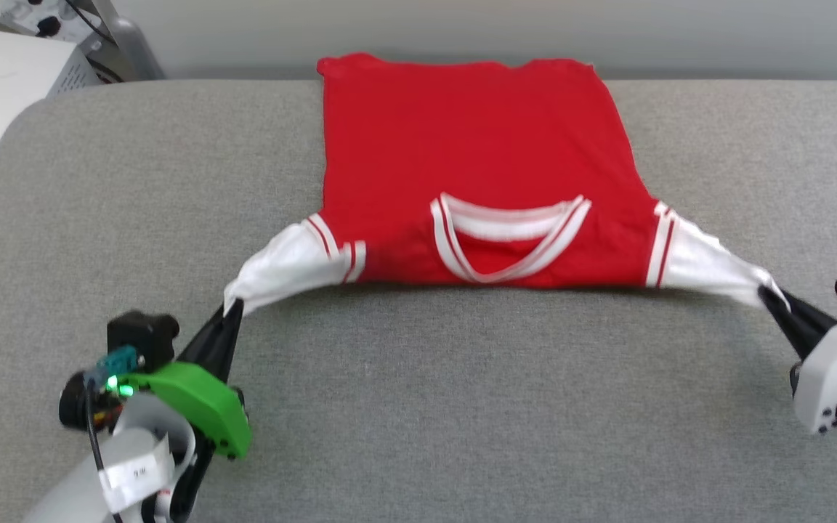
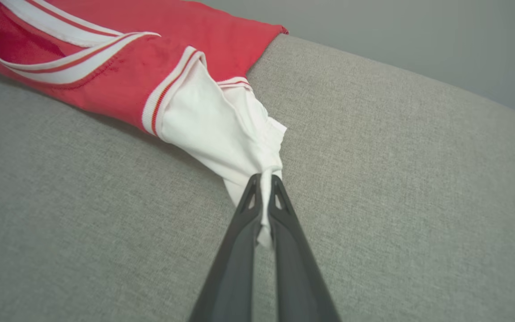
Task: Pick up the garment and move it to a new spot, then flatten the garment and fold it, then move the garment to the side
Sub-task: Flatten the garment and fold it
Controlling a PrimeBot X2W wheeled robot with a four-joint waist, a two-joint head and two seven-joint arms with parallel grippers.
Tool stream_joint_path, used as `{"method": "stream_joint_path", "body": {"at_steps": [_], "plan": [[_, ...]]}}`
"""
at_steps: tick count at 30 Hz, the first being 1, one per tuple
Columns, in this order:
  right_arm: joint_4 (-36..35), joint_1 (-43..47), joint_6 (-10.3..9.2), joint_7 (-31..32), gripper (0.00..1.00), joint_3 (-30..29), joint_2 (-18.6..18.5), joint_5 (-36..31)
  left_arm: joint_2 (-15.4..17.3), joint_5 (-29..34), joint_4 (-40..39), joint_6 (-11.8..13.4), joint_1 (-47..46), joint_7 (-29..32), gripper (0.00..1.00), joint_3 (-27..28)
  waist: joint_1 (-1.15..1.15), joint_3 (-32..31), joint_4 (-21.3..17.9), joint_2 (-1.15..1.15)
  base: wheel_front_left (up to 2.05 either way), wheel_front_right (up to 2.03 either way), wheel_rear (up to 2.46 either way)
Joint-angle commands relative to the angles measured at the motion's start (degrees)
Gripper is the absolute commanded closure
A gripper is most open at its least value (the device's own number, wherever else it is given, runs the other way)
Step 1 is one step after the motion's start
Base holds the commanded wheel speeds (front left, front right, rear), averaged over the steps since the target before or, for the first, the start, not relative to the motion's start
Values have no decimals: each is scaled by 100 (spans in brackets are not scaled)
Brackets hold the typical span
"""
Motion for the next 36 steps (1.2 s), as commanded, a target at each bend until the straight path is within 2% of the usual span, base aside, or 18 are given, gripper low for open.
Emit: {"method": "stream_joint_path", "body": {"at_steps": [1,12,19,20,21,22,23,29,33,36], "plan": [[-23,300,-4,-49,100,-102,-6,-2,61,2,-59,101,266,-33,100,63,0,-337,2,0,0,0,0],[-283,2559,-4,-31,100,-1329,171,-105,55,28,-347,433,1785,-33,100,399,0,-605,42,0,0,0,0],[-883,3556,-4,548,100,-2094,367,-324,5,192,-597,517,2205,-33,100,564,0,-527,73,0,0,0,0],[-1001,3597,-4,659,96,-2194,403,-372,-21,230,-629,513,2201,-33,100,538,0,-507,78,0,0,0,0],[-1105,3609,-4,751,80,-2269,424,-413,-44,270,-663,520,2181,-33,100,529,0,-478,79,0,0,0,0],[-1240,3609,-4,897,25,-2327,416,-486,-72,320,-701,527,2147,-33,100,515,0,-442,83,0,0,0,0],[-1363,3593,-4,1001,0,-2374,380,-561,-91,370,-734,530,2106,-33,100,492,0,-410,99,0,0,0,0],[-2411,3201,-4,1573,0,-3171,42,-677,-151,749,-1134,725,1756,-33,100,585,0,-38,265,0,0,0,0],[-3116,2411,-4,1785,0,-4083,-122,-705,-173,1014,-1598,897,1528,-31,100,585,0,357,459,0,0,0,0],[-3386,1511,-4,2198,0,-4409,-162,-669,-209,1170,-1879,956,1329,-1,100,534,0,681,647,0,0,0,0]]}}
